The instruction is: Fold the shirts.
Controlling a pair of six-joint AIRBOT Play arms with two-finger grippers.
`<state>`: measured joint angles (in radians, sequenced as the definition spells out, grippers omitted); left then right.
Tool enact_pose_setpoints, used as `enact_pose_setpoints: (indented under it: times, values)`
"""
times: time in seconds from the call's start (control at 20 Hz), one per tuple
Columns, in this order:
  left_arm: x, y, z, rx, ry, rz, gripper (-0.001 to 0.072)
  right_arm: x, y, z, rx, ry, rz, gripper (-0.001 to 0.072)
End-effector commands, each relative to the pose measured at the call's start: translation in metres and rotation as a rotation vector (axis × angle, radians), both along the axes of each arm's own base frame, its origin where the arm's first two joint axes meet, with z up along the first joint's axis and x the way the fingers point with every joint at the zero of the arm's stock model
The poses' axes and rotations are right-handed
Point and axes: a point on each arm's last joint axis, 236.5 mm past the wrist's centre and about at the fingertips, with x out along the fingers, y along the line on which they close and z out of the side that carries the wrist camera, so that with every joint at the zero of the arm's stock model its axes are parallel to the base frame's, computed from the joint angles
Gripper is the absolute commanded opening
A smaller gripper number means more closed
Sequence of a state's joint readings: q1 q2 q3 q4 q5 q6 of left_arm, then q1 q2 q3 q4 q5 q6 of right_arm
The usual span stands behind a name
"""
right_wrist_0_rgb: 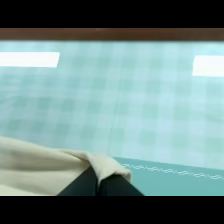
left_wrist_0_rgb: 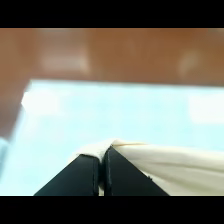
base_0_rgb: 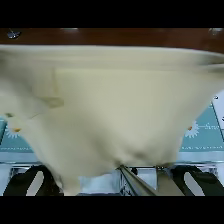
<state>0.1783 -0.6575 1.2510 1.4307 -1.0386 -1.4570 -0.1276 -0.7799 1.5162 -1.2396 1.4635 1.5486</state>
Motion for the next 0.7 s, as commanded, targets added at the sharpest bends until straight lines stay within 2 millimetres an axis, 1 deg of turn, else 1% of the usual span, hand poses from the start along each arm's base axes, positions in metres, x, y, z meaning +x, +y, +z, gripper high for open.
enact_pose_setpoints:
  times: [0.0,0.05,0.15,0.25,0.3,0.35,0.4,0.45,0.55,0.6,0.65]
  values:
    - [0.068,-0.008,-0.095,-0.154,0.166,-0.025,0.0028,0.073,-0.01,-0.09,0.063,0.095,-0.051,0.0026]
    - [0.088,-0.01,-0.12,-0.199,0.212,-0.027,0.0028,0.094,-0.012,-0.116,0.073,0.136,-0.058,0.0026]
    - [0.124,-0.014,-0.161,-0.28,0.259,-0.018,0.0028,0.137,-0.015,-0.161,0.112,0.189,-0.073,0.0026]
    - [0.16,-0.016,-0.191,-0.382,0.265,0.016,0.0028,0.183,-0.015,-0.199,0.176,0.207,-0.099,0.0026]
    - [0.177,-0.017,-0.201,-0.424,0.266,0.032,0.0028,0.204,-0.017,-0.215,0.192,0.215,-0.115,0.0026]
    - [0.192,-0.018,-0.211,-0.445,0.271,0.035,0.0028,0.225,-0.019,-0.229,0.206,0.226,-0.123,0.0026]
    - [0.206,-0.022,-0.221,-0.466,0.29,0.031,0.0028,0.246,-0.017,-0.24,0.239,0.238,-0.124,0.0026]
    - [0.216,-0.028,-0.233,-0.484,0.316,0.022,0.0028,0.262,-0.014,-0.249,0.268,0.249,-0.121,0.0026]
    - [0.228,-0.042,-0.25,-0.555,0.35,0.017,0.0029,0.282,-0.005,-0.267,0.333,0.287,-0.109,0.0026]
    - [0.231,-0.048,-0.256,-0.626,0.362,0.029,0.0029,0.284,-0.002,-0.278,0.344,0.319,-0.102,0.0026]
    - [0.23,-0.052,-0.261,-0.67,0.384,0.032,0.003,0.281,0.001,-0.286,0.35,0.355,-0.093,0.0026]
